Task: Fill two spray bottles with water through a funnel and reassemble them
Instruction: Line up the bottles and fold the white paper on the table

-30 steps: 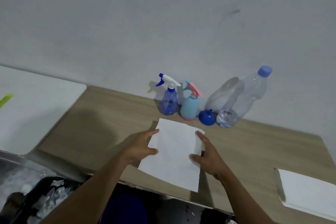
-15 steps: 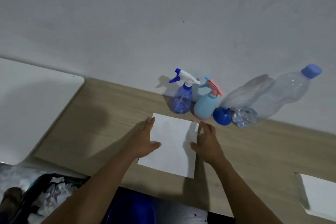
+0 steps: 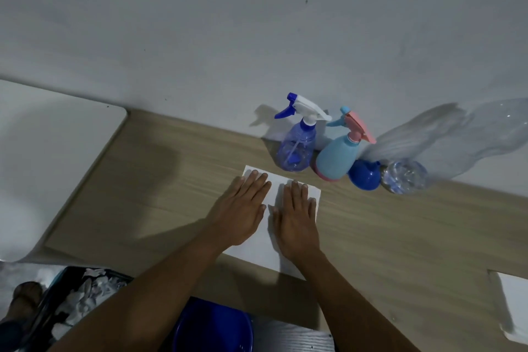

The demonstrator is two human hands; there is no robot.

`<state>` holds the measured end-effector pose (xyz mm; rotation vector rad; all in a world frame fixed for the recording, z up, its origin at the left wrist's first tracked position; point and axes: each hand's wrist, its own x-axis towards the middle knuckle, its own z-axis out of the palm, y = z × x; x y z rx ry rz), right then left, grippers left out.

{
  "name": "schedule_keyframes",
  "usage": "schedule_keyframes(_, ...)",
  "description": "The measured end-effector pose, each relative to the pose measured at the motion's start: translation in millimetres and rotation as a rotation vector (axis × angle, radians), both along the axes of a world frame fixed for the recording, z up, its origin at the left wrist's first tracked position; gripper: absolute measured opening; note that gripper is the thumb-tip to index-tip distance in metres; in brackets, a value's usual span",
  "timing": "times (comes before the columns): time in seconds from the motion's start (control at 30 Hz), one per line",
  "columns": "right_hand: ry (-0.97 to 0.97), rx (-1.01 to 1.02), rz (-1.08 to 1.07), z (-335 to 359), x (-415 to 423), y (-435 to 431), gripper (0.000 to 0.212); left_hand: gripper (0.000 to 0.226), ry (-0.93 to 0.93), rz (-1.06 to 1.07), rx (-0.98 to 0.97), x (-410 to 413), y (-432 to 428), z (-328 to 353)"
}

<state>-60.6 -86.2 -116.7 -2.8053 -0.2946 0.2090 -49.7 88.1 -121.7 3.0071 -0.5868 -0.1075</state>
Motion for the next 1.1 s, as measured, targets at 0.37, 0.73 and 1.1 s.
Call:
schedule_keyframes(0.37,0.039,-0.140,0.005,-9,3,1,0.074,0.061,0.029,-0.057,-0.042,6,6,-15)
schedule_keyframes(0.73,0.008,-0.126,-0.003,-15,3,0,0.074,0.062,-0.018,-0.039,-0.034,5,4,-17)
schedule_keyframes(1.1,0.003,-0.116,0.093,-20,-2,-18,0.068,0.062,-0.018,0.059,-0.046,-20,-9,-17)
